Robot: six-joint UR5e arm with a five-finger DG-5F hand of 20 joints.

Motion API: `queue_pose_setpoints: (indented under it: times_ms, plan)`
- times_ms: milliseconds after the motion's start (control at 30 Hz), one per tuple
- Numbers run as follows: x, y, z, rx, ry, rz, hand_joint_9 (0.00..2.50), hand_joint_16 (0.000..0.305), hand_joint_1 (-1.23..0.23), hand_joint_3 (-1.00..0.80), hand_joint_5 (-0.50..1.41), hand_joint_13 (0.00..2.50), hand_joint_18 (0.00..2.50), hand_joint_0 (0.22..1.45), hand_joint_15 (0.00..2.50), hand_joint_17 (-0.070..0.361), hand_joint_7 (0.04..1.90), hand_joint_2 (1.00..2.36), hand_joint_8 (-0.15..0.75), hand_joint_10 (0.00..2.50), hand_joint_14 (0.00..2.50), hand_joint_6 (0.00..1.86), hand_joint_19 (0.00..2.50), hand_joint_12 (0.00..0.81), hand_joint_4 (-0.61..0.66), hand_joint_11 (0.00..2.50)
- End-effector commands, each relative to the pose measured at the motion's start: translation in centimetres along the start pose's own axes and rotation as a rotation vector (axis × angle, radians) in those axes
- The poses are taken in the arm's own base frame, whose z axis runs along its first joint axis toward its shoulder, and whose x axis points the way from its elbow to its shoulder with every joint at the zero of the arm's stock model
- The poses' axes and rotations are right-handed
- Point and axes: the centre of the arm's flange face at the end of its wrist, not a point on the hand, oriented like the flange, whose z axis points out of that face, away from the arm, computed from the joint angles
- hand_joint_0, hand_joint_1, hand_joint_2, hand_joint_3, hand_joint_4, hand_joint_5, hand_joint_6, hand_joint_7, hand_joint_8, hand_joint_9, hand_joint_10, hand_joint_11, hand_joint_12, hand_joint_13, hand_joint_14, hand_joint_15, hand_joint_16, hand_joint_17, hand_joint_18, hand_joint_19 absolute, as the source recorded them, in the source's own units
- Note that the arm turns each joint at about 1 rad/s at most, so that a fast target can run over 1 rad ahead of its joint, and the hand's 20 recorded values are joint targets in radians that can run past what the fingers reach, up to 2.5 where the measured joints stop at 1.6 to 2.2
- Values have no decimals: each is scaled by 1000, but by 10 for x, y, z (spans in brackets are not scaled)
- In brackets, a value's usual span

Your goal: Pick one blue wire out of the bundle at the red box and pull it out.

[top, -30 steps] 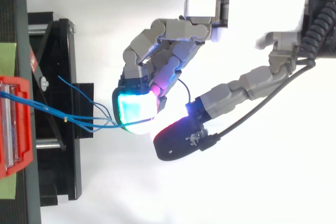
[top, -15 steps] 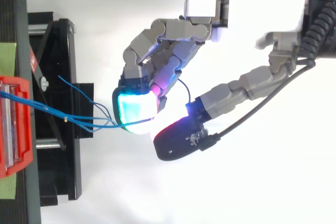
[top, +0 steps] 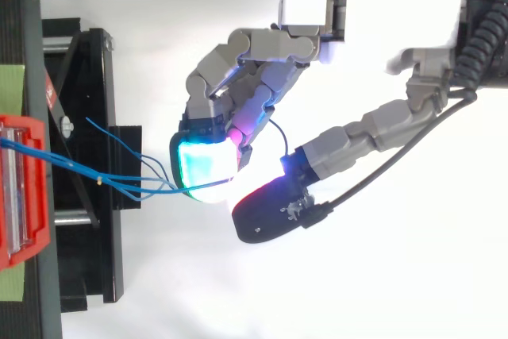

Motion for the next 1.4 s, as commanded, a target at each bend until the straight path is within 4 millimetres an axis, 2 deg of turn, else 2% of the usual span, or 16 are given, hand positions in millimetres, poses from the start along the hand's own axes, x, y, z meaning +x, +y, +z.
queue_pose_setpoints:
  times_ms: [0,1367]
  plan:
    - [0,0,0,0,0,0,885,77,-896,-28,-25,543,214,584,361,174,989,1007,248,12,15,840,261,425,-59,316]
    - [0,0,0,0,0,0,881,76,-891,-36,-25,468,179,585,335,172,955,1005,248,12,12,845,286,426,-78,320]
